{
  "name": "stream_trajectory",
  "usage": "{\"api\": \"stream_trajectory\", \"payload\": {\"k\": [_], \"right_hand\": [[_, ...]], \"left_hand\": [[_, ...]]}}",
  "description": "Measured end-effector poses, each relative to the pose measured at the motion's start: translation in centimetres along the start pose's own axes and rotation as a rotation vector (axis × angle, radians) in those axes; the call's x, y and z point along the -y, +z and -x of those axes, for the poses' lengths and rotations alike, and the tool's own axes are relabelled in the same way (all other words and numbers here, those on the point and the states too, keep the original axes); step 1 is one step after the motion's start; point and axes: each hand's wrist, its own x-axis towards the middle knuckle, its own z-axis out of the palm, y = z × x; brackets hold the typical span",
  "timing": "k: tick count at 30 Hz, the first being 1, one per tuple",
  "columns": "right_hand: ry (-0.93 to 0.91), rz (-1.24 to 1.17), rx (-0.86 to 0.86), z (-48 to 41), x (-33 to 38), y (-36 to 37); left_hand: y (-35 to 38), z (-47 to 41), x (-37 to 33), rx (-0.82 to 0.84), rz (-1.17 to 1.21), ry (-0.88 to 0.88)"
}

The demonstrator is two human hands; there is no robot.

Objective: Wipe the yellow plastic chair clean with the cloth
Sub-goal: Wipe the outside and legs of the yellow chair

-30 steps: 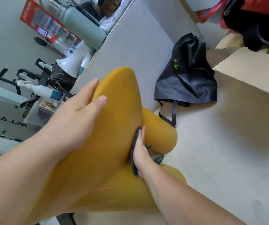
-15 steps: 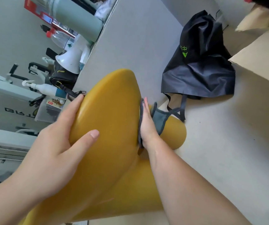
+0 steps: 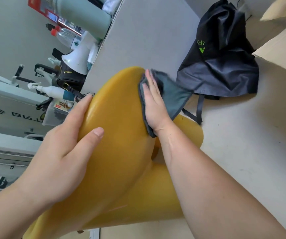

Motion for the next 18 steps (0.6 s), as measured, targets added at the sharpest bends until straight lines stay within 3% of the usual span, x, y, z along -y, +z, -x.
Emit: {"api": "stream_trajectory", "payload": {"k": [4,7,11,15,18], "right_hand": [[0.313,-0.128,-0.11,5.2,-3.5,0.6],[0.39,-0.114,-0.195,8.5,-2.8,2.1],[0.253,0.04,-0.271,13.6,-0.5,5.1],[-0.056,0.266,-0.235,20.1,1.8,9.5],[-0.224,0.419,-0.195,23.0,0.9,11.1]], "left_hand": [[0.0,0.0,-0.1,-0.014,0.045,-0.006],[-0.2,-0.2,-0.3,0.008,0.161,-0.014],[-0.1,0.1,-0.3,-0.051,0.234,-0.035],[-0.4,1.2,0.5,-0.127,0.191,0.064],[-0.9,4.3,3.3,-0.087,0.248,0.114]]}}
